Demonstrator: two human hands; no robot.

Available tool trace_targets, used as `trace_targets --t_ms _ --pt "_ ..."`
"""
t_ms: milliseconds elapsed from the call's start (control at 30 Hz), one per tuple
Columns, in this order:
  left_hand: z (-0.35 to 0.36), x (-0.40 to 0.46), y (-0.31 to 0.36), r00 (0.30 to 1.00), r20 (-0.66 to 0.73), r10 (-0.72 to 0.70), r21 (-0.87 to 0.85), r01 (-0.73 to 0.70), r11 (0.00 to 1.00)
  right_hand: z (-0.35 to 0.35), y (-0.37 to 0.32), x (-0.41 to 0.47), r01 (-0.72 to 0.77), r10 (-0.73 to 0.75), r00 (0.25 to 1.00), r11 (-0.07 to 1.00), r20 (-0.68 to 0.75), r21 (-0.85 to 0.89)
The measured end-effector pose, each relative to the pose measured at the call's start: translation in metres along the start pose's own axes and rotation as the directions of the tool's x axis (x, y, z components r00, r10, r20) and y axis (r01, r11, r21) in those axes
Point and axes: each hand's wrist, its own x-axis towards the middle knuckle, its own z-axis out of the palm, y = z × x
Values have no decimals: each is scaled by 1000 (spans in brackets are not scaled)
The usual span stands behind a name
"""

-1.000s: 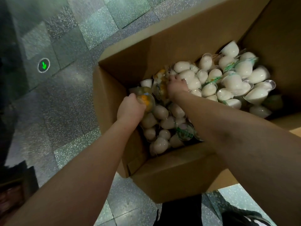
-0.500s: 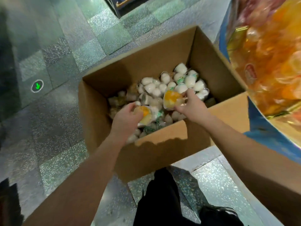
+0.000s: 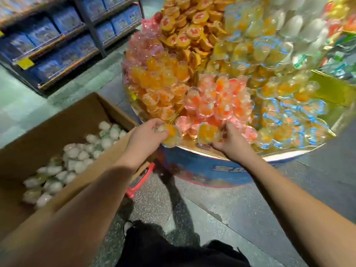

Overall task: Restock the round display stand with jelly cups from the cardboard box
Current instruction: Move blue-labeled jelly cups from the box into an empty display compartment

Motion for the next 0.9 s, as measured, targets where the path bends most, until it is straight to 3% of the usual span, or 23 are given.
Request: trace_targets --t_ms 200,333,567,900 --pt "71 -11 124 964 134 230 90 -243 966 -109 71 -48 -126 122 982 992 -147 -16" --pt "109 -9 182 904 218 368 95 -394 914 -155 106 -68 -182 180 951 983 -253 15" --pt "175 21 256 815 292 501 65 -540 839 -228 148 -64 -291 245 894 954 -376 -71" --pt "268 117 331 794 377 478 213 -576 789 -302 207 40 -369 295 884 917 -362 -154"
